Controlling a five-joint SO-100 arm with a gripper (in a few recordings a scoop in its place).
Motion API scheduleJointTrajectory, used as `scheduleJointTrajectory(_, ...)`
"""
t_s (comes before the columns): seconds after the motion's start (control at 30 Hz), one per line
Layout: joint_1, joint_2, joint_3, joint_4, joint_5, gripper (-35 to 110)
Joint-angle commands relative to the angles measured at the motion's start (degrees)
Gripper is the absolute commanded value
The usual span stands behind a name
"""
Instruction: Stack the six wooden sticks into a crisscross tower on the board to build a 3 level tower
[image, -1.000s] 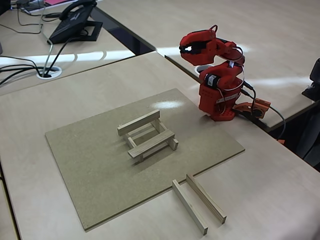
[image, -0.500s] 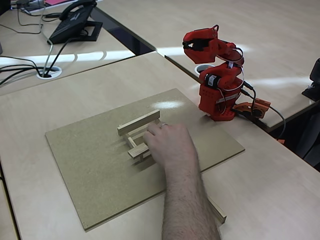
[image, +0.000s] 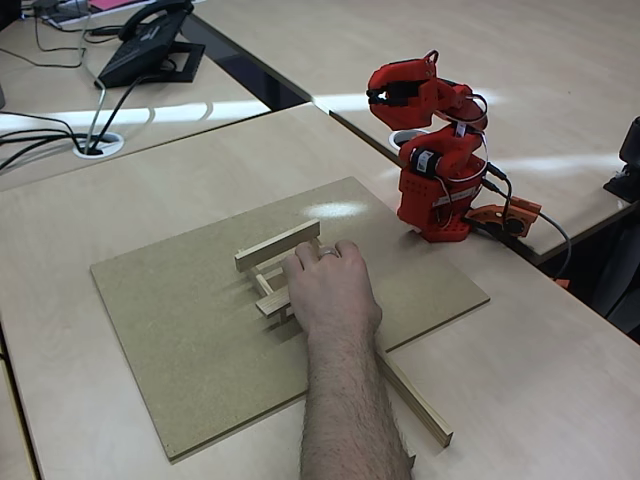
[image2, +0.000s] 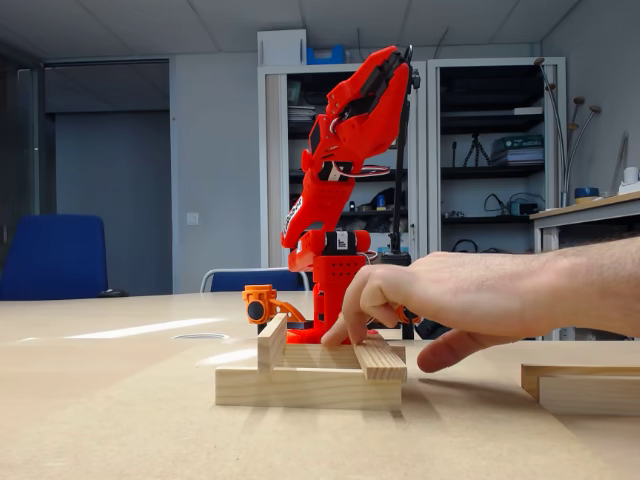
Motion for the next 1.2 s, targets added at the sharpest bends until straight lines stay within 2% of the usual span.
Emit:
scheduleJointTrajectory(0.0, -0.53, -0.09, -2.11, 1.41, 0.0, 0)
scheduleJointTrajectory(1.17, -0.18, -0.09, -2.55, 2.64, -0.09, 0)
